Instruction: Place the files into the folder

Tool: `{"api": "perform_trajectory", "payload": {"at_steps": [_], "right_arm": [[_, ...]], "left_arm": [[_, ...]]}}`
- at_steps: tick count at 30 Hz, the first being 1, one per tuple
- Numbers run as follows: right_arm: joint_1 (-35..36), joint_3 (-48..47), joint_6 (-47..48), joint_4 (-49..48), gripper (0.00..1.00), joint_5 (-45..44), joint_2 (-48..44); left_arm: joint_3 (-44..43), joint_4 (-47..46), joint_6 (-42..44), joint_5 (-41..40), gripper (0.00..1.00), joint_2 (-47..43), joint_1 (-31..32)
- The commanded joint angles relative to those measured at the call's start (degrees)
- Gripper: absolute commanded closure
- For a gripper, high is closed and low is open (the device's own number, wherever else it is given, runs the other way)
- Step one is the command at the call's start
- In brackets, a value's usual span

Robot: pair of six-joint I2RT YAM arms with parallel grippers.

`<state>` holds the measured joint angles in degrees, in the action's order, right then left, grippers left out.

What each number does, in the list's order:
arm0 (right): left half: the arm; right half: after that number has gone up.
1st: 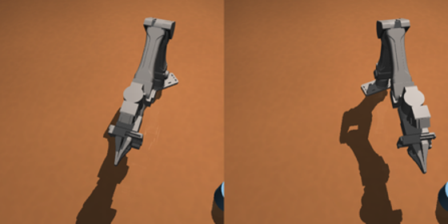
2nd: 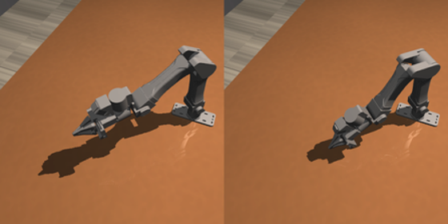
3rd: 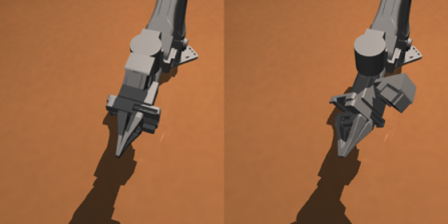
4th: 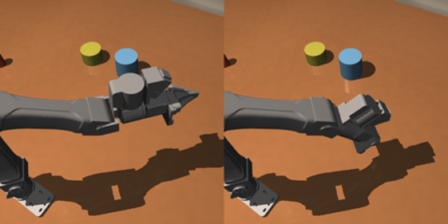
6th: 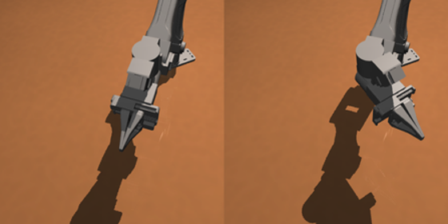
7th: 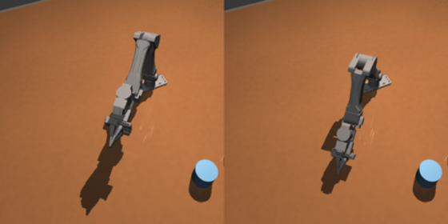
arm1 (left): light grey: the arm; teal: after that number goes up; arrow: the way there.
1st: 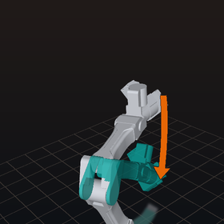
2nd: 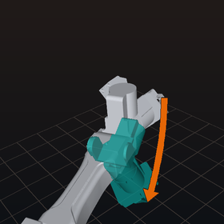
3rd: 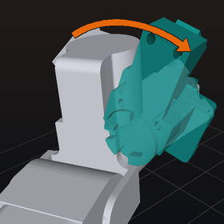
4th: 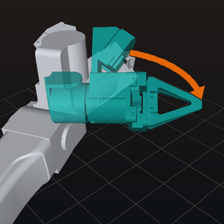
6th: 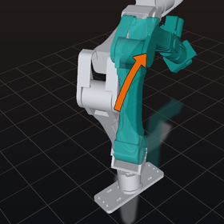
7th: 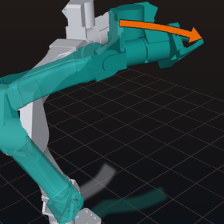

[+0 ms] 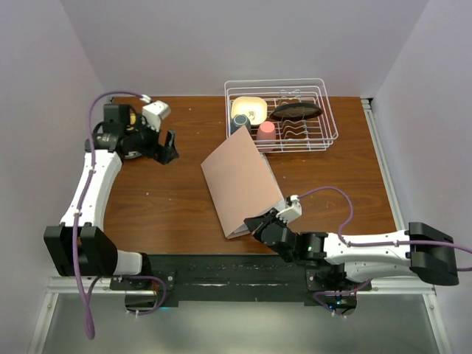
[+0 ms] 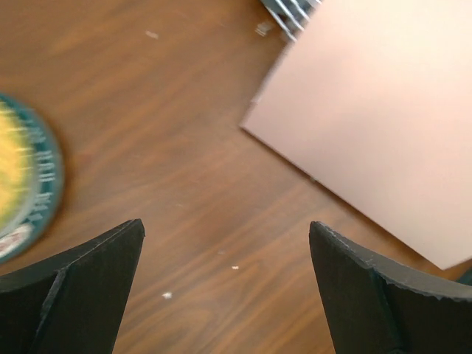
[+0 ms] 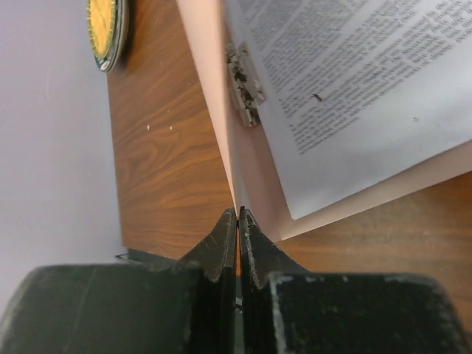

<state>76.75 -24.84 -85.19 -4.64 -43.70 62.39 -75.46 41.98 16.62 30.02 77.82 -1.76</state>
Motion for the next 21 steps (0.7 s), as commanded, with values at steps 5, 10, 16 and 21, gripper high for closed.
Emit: {"api": "perform_trajectory", "payload": {"at_steps": [5, 10, 16, 21], "right_arm": [[0.2, -3.2, -13.0, 0.1, 1.00, 2.9, 4.7], [0.4, -5.2, -12.0, 0.2, 1.00, 5.0, 8.3], [1.6, -4.4, -12.6, 2.8, 1.00, 3.2, 7.0], [1.7, -3.7, -12.6, 4.4, 1.00, 2.0, 6.1]], "left_arm": [[5.1, -3.8, 1.1, -0.8, 0.00, 8.1, 10.7], [8.7, -7.2, 0.4, -5.5, 0.00, 11.8, 14.8], [10.5, -6.6, 1.3, -10.1, 0.00, 17.1, 17.8], [10.3, -4.6, 1.1, -11.3, 0.00, 20.1, 19.0]]}}
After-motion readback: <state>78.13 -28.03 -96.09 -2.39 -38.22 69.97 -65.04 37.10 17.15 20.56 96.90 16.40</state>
